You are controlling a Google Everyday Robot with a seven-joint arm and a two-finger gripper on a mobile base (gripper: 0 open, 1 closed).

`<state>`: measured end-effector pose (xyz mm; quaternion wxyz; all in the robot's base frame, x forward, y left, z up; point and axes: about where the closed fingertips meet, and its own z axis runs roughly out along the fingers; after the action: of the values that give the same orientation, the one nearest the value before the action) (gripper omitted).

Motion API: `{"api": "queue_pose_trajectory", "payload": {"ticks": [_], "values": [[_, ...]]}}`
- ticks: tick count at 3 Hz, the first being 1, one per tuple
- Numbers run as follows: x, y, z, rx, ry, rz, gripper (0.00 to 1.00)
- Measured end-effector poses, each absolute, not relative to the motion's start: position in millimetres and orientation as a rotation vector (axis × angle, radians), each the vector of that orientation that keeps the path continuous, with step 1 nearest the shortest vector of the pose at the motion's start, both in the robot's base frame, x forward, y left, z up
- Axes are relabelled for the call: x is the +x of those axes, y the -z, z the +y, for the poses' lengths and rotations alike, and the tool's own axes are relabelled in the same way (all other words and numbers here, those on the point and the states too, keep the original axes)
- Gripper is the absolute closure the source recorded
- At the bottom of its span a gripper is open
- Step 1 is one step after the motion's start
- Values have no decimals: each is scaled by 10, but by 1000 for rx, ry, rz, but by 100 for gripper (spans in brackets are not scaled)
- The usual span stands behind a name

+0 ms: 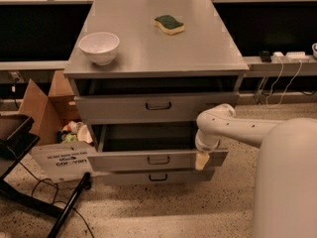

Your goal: Open middle drawer

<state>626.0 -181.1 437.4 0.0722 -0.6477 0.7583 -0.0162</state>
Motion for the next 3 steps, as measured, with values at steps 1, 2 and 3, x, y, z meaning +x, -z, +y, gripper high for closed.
{"api": "queue_pose_trajectory", "payload": {"ticks": [1,2,3], "values": [[6237,-4363,-1820,-1949,48,2281,0],[6079,-4284,-1881,-1964,45,2301,0],[5597,-4170,-2093,-1938,34,2402,18]]}}
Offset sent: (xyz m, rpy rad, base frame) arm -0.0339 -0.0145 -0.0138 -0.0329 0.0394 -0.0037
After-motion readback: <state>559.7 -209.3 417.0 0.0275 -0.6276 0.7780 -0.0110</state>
